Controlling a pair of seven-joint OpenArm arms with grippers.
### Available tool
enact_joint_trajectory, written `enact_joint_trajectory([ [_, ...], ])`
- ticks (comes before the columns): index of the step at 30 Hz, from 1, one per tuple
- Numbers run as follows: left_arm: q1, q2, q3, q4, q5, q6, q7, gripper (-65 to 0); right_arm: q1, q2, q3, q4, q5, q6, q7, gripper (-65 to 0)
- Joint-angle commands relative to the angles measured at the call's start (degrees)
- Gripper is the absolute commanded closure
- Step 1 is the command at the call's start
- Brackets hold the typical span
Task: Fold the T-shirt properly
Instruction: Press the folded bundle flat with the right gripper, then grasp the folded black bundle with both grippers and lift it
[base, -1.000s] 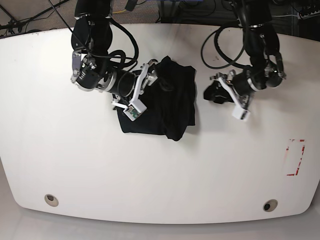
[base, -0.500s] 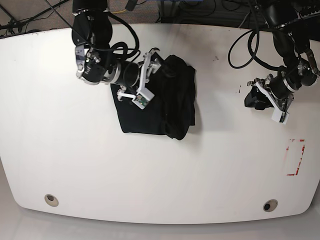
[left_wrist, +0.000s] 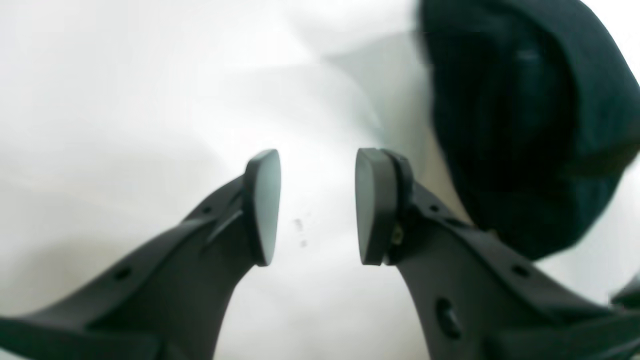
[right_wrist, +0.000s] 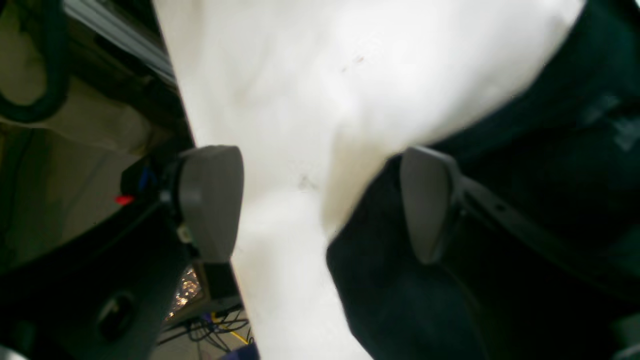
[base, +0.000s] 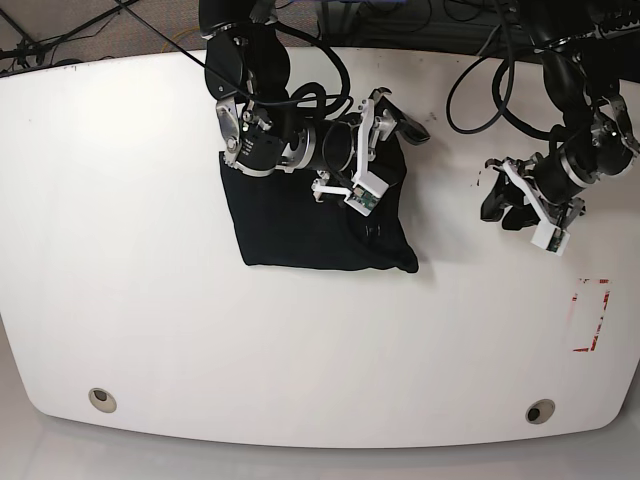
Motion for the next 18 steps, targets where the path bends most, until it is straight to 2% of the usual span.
enact_joint_trajectory([
  [1, -1.0, -1.9, 2.8, 2.9, -1.2, -0.2, -1.2, -22.4, 0.4, 1.2, 2.9, 2.0, 0.9, 0.1, 0.9, -47.2],
  [5, -1.2, -2.0, 7.8, 3.2, -1.2, -0.1, -1.2, -22.4, 0.5, 4.0, 9.2, 4.0, 1.0, 0.1, 0.9, -47.2],
  [8, -1.2, -1.9, 12.7, 2.9, -0.8, 0.2, -1.5, -22.4, 0.8, 5.6, 16.9, 4.7, 1.0, 0.1, 0.9, -47.2],
  [10, -2.4, -0.1, 16.3, 3.0, 1.5, 0.0, -1.6, -22.5, 2.3, 6.5, 21.6, 4.5, 1.0, 0.1, 0.9, -45.3],
  [13, -2.6, 2.5, 21.6, 3.2, 5.2, -0.1, -1.4, -22.5, 4.5, 7.3, 25.5, 2.7, 0.6, 0.1, 0.8, -37.4],
  [18, -2.7, 6.5, 28.2, 3.2, 10.9, -0.1, -1.4, -22.5, 12.6, 10.6, 26.1, -10.0, 0.5, 0.1, 1.0, -18.4],
])
